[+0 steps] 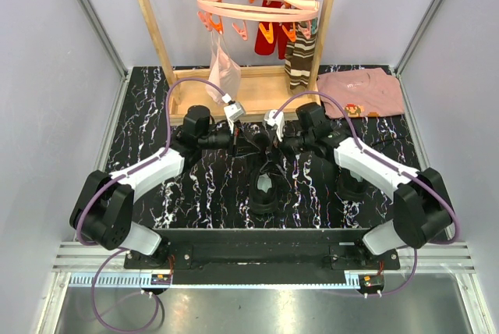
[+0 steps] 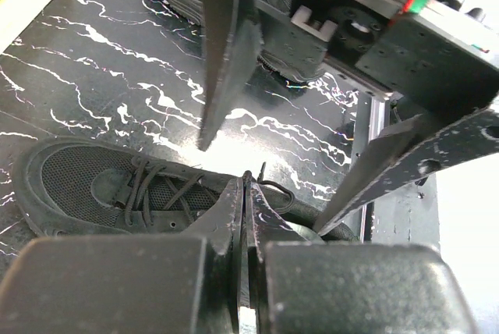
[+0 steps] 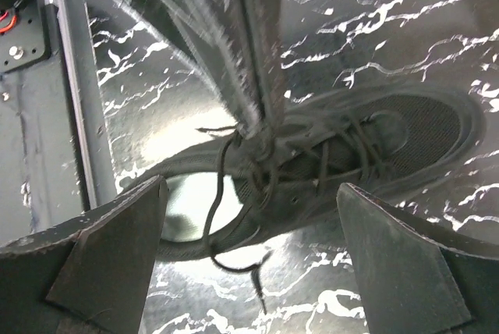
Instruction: Tie the shoes
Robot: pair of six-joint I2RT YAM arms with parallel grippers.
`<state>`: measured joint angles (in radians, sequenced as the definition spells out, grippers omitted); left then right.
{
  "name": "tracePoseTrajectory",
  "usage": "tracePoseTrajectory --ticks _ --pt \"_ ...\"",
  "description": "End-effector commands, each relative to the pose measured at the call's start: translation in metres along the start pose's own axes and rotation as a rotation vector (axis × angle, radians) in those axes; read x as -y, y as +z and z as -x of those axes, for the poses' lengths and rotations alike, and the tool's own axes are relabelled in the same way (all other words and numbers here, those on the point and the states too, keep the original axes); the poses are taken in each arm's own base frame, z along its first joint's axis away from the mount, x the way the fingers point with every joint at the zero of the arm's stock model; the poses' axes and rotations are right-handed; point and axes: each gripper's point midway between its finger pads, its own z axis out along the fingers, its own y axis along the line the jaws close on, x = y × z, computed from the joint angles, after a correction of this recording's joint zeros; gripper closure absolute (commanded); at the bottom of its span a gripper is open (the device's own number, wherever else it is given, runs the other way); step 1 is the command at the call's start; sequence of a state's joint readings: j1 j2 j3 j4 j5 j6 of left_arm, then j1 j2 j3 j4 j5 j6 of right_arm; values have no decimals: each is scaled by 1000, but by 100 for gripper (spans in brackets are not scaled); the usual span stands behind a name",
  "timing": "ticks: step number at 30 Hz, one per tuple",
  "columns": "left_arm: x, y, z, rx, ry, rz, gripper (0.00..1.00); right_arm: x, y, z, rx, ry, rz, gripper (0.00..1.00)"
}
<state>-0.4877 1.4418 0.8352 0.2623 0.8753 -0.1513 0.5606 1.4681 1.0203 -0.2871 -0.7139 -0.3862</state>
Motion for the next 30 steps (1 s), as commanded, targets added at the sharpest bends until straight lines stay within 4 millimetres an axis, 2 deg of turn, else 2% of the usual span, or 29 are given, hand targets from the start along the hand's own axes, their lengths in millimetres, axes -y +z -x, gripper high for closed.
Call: tracePoseTrajectory --ticks 1,7,8,15,30 --pt "1 -1 10 37 48 -14 100 15 9 19 62 -37 -21 5" --pt "1 -2 10 37 54 -14 100 13 8 22 91 -14 63 18" --pt "0 -2 11 39 55 -15 100 13 8 22 92 -18 65 25" --pt "-1 -4 10 42 53 -11 100 15 4 22 94 -1 83 48" --pt "-1 -5 13 48 51 -9 100 15 8 15 73 -7 106 70"
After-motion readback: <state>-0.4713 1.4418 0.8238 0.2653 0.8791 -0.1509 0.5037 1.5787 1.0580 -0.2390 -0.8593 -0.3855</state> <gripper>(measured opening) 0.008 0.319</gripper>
